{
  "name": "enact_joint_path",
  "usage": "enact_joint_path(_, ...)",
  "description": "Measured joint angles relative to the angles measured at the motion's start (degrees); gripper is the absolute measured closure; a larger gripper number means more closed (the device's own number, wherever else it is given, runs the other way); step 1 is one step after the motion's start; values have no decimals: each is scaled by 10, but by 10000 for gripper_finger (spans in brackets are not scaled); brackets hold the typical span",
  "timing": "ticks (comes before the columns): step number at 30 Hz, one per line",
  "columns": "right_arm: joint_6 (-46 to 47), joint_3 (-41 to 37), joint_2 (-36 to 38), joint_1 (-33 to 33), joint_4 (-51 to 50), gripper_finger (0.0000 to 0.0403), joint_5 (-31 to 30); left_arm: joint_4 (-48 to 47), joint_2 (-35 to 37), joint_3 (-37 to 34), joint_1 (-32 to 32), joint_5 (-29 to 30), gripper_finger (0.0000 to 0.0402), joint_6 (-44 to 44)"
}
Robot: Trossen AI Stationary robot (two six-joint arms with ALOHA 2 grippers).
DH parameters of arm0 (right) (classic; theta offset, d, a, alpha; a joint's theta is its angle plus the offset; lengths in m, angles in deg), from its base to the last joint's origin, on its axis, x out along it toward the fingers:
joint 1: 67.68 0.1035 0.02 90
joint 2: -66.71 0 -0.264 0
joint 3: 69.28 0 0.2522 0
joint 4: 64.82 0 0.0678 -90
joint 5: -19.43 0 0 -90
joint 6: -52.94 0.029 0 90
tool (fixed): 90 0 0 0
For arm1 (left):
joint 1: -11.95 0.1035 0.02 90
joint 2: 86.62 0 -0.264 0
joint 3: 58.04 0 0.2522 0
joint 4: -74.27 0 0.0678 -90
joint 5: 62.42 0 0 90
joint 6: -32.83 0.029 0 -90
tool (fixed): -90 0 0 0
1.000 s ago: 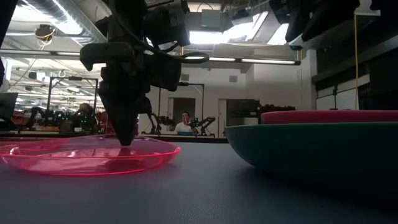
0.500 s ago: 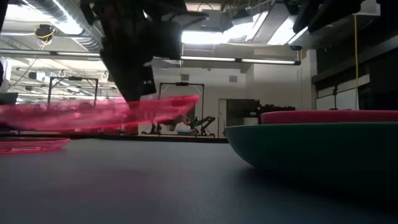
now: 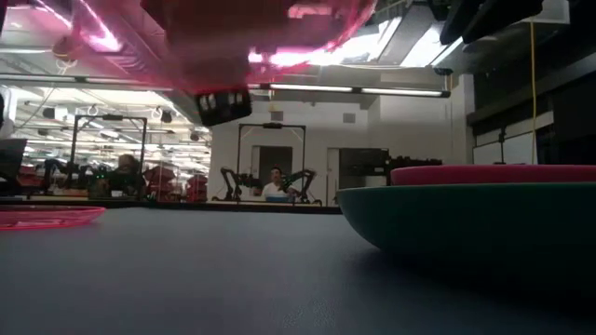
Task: Stack plastic plates
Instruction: Stack the right light pink plate on top of the blue plate
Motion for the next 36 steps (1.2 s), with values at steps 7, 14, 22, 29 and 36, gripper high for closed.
enact_joint_path(7, 0, 0, 0, 0, 1, 290, -5, 98, 0, 0, -8, 11, 400, -86)
enact_joint_path(14, 0, 0, 0, 0, 14, 290, -19, 132, 0, 0, -8, 26, 400, -153)
enact_joint_path(22, 0, 0, 0, 0, 28, 290, -19, 161, 0, 0, -8, 82, 400, -201)
enact_joint_path(29, 0, 0, 0, 0, 29, 290, -19, 203, 0, 0, -7, 124, 400, -236)
enact_joint_path(36, 0, 0, 0, 0, 29, 290, -19, 228, -7, 1, -14, 149, 400, -272)
